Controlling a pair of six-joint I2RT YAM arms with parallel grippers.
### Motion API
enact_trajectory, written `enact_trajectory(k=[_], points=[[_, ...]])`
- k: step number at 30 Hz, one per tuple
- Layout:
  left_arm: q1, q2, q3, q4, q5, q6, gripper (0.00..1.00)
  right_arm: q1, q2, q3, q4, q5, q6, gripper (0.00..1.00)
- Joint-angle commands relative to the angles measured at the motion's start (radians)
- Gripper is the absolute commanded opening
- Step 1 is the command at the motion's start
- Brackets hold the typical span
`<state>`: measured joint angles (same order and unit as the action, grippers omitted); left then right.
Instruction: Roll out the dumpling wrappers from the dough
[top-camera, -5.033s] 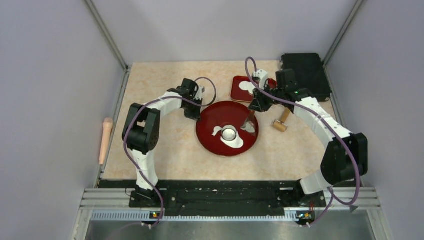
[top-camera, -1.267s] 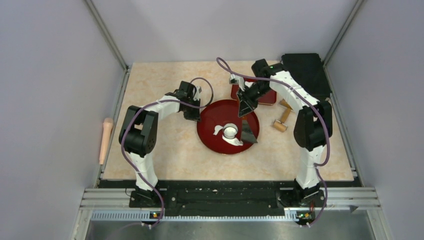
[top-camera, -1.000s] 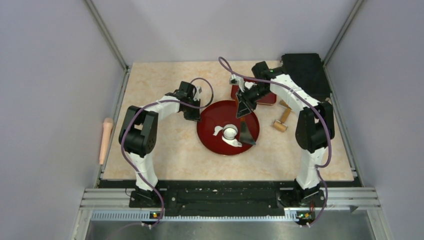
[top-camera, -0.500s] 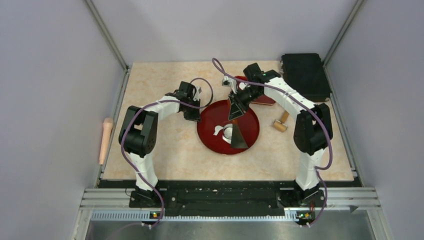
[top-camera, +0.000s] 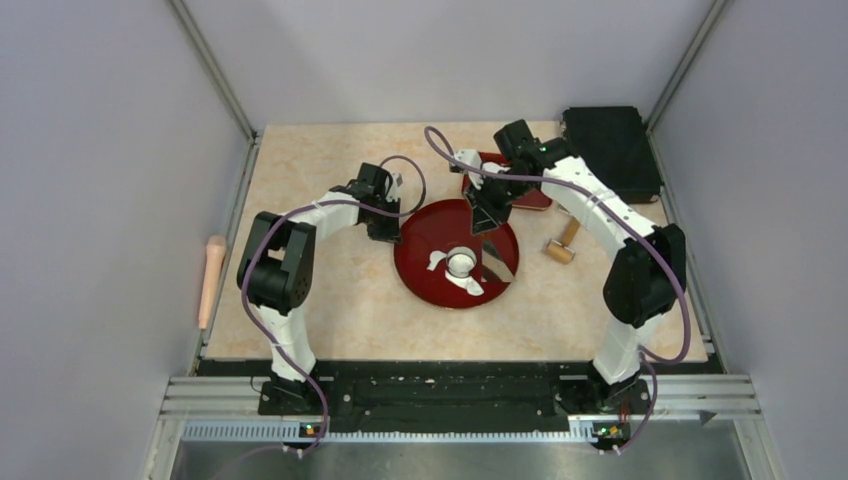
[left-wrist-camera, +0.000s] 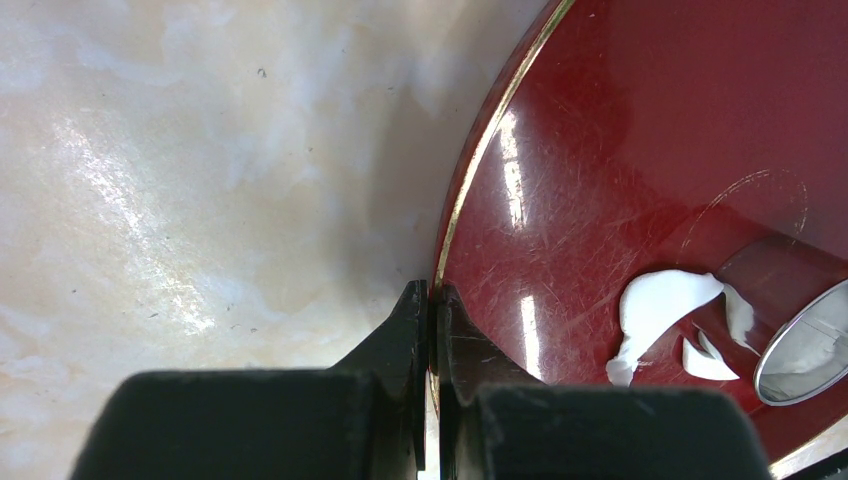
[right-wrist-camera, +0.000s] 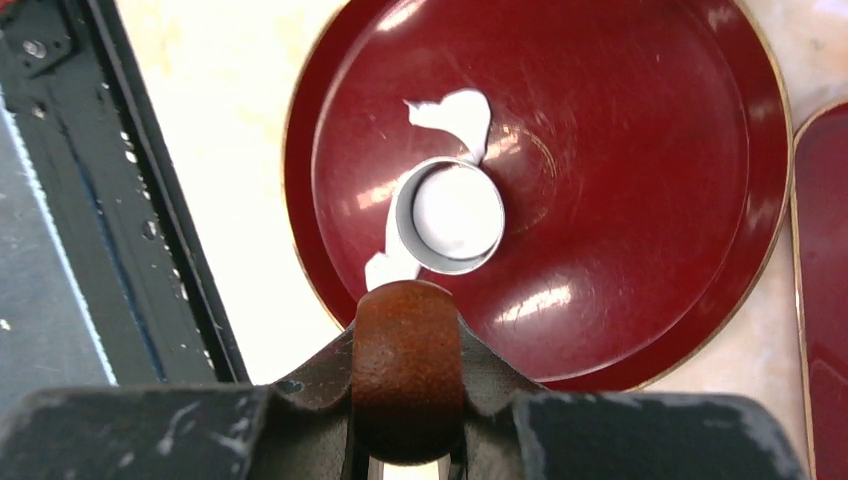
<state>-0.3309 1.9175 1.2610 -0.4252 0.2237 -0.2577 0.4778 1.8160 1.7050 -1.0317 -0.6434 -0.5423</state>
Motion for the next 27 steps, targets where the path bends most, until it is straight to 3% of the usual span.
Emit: enact_trajectory(k=[1, 10, 27], points=[[0.009, -0.006, -0.036, -0.061, -0.047, -0.005, 0.0, 0.005, -0.061, -0.085, 0.067, 0.097, -0.016, 0.0], [0.01, -0.006, -0.039, -0.057, -0.048, -0.006, 0.0, 0.007, -0.04, -0.159, 0.226, 0.064, 0.084, 0.0], [0.009, -0.004, -0.042, -0.054, -0.043, -0.009, 0.0, 0.008, -0.045, -0.235, 0.537, -0.07, 0.462, 0.0]])
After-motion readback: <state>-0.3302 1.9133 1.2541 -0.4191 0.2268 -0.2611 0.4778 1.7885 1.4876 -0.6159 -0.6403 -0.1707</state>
